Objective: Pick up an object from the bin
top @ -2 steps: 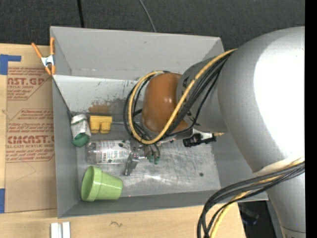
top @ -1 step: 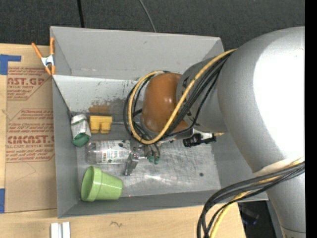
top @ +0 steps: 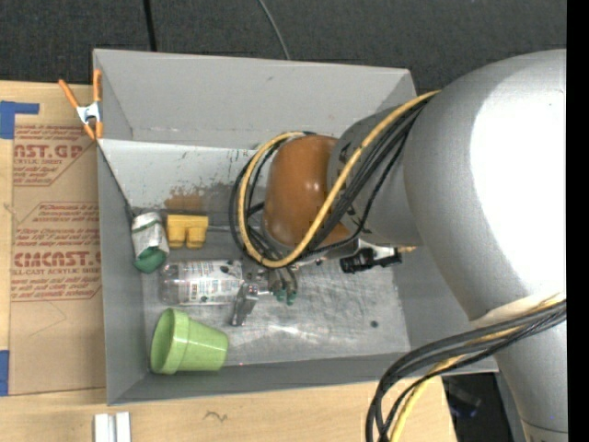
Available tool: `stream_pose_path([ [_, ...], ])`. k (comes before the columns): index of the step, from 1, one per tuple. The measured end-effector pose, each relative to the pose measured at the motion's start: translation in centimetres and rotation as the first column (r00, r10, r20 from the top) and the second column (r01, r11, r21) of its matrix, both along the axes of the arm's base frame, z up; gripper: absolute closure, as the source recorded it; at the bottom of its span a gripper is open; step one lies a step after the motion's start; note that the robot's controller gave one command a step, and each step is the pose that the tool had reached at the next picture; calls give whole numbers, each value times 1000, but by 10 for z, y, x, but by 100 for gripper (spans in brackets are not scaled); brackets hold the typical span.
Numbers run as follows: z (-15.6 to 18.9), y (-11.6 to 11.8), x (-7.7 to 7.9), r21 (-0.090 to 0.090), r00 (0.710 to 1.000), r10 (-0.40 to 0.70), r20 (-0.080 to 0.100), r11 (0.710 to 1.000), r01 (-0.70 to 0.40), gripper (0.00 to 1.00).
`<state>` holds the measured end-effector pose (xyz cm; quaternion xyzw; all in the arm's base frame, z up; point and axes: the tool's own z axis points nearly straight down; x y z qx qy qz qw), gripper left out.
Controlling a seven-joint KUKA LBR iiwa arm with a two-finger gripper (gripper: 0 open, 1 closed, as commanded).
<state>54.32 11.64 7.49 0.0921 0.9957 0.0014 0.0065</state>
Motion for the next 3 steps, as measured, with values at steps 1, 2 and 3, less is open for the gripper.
stream_pose_path([
  [1,0,0,0,0,1000,0,0,1000,0,100],
  [2,0,0,0,0,1000,0,0,1000,0,100],
  [3,0,0,0,0,1000,0,0,1000,0,100],
])
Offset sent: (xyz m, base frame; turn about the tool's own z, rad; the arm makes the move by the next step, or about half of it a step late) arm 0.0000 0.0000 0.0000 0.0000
